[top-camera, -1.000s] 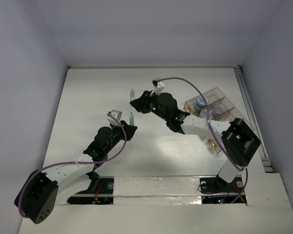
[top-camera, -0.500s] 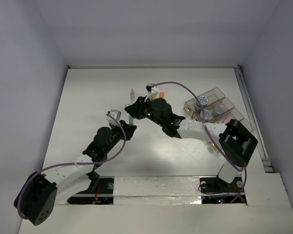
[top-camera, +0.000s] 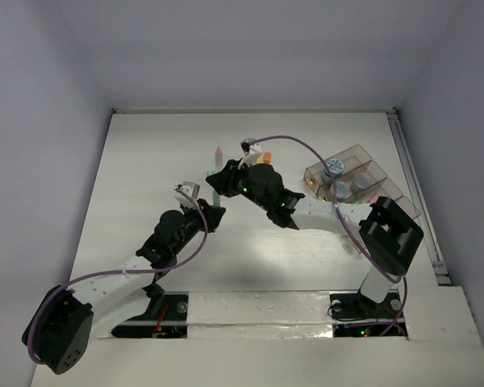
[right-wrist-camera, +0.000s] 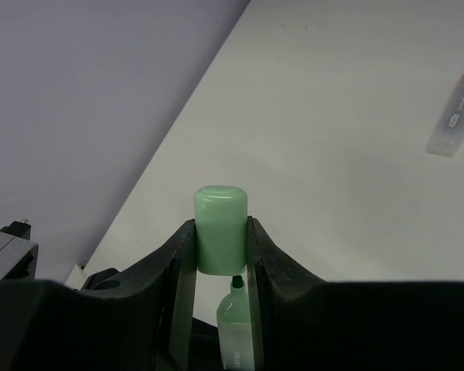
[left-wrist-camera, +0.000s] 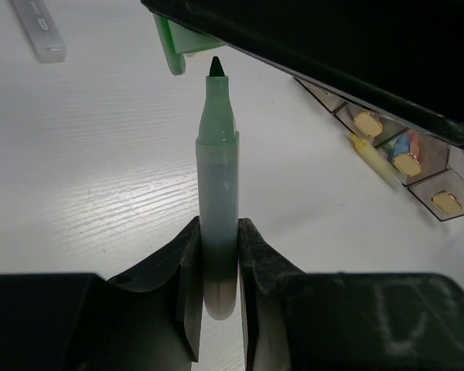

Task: Sort the stationery into containers
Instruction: Close the pen cap on the pen.

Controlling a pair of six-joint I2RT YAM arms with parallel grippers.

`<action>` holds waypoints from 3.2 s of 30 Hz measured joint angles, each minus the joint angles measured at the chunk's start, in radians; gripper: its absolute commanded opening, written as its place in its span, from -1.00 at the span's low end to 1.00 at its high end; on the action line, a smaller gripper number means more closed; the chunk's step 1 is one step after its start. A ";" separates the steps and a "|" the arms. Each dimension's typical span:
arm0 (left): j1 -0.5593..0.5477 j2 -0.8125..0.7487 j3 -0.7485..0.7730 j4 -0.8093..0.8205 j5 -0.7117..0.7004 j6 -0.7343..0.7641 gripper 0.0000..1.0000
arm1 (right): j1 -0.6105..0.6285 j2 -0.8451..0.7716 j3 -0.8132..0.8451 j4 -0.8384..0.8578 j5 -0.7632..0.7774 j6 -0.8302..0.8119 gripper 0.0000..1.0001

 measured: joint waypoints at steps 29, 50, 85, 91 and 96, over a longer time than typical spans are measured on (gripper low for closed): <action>-0.003 -0.060 0.000 -0.034 -0.065 -0.024 -1.00 | 0.105 0.000 -0.050 0.070 0.191 -0.076 -1.00; -0.013 -0.089 0.002 -0.092 -0.060 -0.106 -1.00 | 0.143 0.000 -0.080 0.090 0.261 -0.110 -1.00; -0.046 -0.130 0.070 -0.211 -0.055 -0.112 -1.00 | 0.147 -0.083 -0.156 0.087 0.249 -0.021 -1.00; -0.054 -0.096 0.096 -0.211 -0.058 -0.080 -1.00 | 0.134 -0.094 -0.188 0.124 0.249 0.022 -1.00; -0.055 -0.051 0.139 -0.216 -0.064 -0.059 -1.00 | 0.115 -0.093 -0.213 0.175 0.244 0.062 -1.00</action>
